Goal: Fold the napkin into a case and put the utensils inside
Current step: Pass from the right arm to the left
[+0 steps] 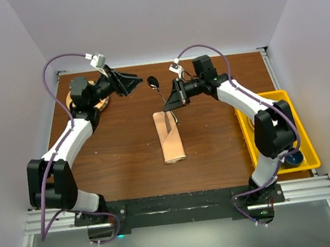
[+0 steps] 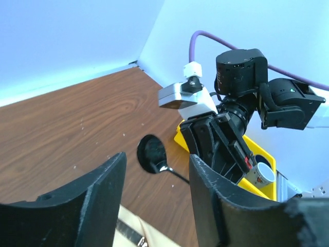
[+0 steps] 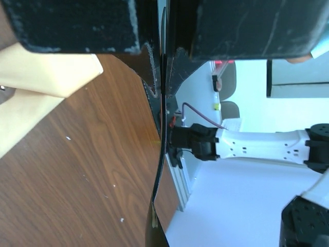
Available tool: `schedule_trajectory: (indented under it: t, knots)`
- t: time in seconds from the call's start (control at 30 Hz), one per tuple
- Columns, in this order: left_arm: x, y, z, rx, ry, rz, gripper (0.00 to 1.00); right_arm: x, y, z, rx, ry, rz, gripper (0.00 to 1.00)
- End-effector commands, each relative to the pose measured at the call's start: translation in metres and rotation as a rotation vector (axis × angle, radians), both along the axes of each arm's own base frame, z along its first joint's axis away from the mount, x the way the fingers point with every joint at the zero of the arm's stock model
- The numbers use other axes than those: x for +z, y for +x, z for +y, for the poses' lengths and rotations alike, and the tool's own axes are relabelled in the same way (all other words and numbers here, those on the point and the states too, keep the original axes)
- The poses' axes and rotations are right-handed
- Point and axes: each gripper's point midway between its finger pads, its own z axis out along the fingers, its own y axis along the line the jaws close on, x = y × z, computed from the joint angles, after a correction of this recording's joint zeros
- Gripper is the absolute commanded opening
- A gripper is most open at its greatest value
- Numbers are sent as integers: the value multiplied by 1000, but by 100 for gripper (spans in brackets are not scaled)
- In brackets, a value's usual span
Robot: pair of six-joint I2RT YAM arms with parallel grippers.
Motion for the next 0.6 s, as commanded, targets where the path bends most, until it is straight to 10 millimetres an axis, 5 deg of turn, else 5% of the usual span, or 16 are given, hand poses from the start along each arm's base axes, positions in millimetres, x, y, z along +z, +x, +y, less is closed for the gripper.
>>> schedule_trajectory:
  t: [0.0, 0.3, 0.57]
  knots:
    - [18, 17, -1, 95, 42, -85, 51, 50, -15, 2, 31, 99, -91, 0]
    - [10, 19, -12, 36, 72, -59, 50, 51, -26, 4, 65, 98, -100, 0]
    - [11, -6, -21, -78, 25, -76, 53, 51, -28, 4, 72, 92, -101, 0]
